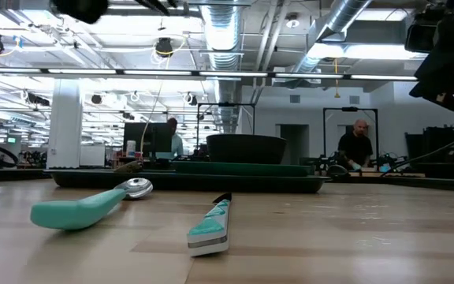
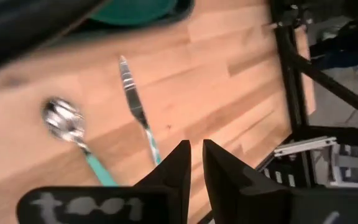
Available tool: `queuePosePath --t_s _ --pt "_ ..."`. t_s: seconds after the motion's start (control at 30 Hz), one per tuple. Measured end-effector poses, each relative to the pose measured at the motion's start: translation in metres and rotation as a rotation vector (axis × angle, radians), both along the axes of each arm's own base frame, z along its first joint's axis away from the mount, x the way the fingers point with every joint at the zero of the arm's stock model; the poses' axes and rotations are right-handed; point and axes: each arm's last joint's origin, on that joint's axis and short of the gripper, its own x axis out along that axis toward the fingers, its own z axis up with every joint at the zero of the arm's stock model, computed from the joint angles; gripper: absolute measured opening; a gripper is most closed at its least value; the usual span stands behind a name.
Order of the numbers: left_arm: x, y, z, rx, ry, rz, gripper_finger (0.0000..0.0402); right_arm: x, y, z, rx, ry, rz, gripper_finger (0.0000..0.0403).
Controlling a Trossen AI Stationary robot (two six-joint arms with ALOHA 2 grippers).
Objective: Set up tray
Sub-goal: Put the blue spoon to the right of the blue fork on the black napkin on the dark serving tray
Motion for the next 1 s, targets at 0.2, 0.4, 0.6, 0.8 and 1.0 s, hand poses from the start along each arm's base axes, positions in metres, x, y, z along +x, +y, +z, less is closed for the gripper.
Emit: queuePosePath --t_s 0.2,0.4,0.6,0.8,1.0 --pt "0.003 -0.039 -0.025 0.101 0.017 -0.056 0.0029 0.0 0.0 0.0 -0.034 -0.008 0.025 0.0134" --pt "0.02 -0.041 -0.047 0.066 0.068 -0.039 0.0029 0.001 0.0 0.001 -0.03 -0.013 0.027 0.0134" --pt "0.033 -0.039 -0.075 -0.062 0.225 -0.075 0.0029 0.0 0.001 0.001 -0.021 -0.011 0.04 0.0134" --pt "0.033 -0.038 -0.097 -0.089 0.369 -0.059 0.0048 0.0 0.001 0.001 -0.018 -0.01 0.043 0.0134" --pt "0.026 -0.032 -0.1 -0.039 0.431 0.05 0.0091 0.0 0.001 0.001 -0.018 -0.01 0.043 0.0134"
